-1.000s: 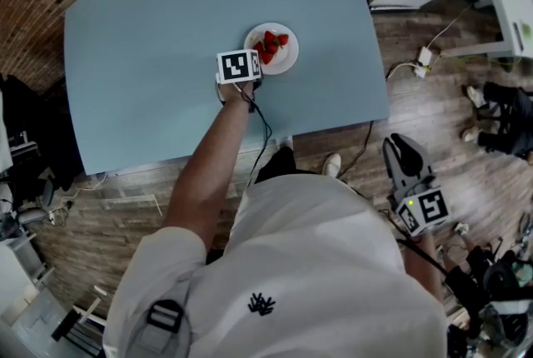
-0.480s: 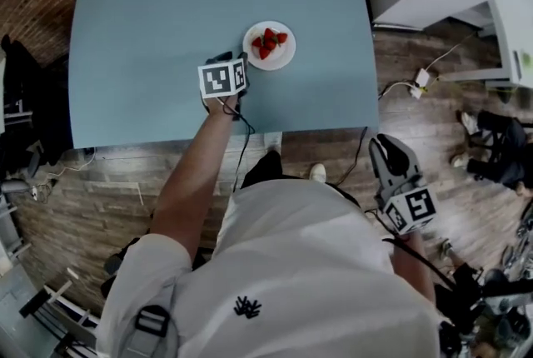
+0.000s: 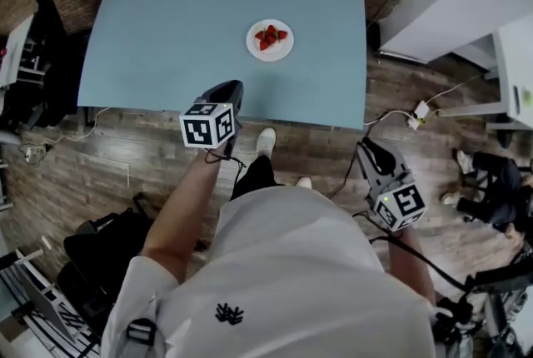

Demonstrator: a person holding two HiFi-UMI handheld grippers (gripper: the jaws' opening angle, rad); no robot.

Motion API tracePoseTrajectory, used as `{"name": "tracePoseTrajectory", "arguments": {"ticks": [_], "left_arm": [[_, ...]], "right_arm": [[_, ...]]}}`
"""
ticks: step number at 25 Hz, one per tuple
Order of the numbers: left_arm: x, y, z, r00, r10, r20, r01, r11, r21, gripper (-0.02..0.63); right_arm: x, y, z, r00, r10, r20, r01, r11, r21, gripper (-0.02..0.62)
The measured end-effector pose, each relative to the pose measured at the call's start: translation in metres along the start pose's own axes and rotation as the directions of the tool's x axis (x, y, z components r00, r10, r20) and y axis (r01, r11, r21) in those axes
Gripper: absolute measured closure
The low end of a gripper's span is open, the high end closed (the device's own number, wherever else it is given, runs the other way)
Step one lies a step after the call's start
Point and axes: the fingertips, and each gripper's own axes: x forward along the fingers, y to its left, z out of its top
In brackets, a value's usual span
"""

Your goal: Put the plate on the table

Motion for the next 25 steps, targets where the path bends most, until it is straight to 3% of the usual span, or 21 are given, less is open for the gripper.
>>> {"name": "tracePoseTrajectory", "arguments": {"ticks": [4,8,14,17,22,25], "left_arm": [[-0.047,-0.041,-0.022,0.996,-0.051,0.067,0.054,0.998,-0.038,0.605],[-0.087,-0.092,-0.049,0.978,-0.180,0.101,0.187,0.981,-0.061,0.606],[-0.132,-0.187,-0.084,0.923,-0.374,0.088,0.369,0.927,0.065,0.606],[-0.146,-0.226,-0.095,0.897,-0.437,0.063,0.426,0.894,0.141,0.605],[-0.159,-0.273,-0.103,0.867,-0.497,0.025,0.476,0.842,0.254,0.606],[-0.156,-0.286,-0.100,0.857,-0.515,0.026,0.486,0.824,0.290,0.605]], "right_arm": [[-0.017,0.007,-0.011,0.999,0.049,0.014,-0.048,0.999,-0.023,0.531],[-0.035,0.022,-0.029,0.996,0.089,0.008,-0.088,0.995,-0.038,0.531],[-0.056,0.030,-0.050,0.991,0.135,-0.003,-0.135,0.990,-0.027,0.532],[-0.069,0.038,-0.056,0.989,0.148,-0.014,-0.149,0.988,-0.031,0.583],[-0.088,0.049,-0.050,0.987,0.159,-0.004,-0.159,0.985,-0.070,0.588],[-0.090,0.046,-0.045,0.989,0.151,0.008,-0.149,0.984,-0.100,0.588]]}}
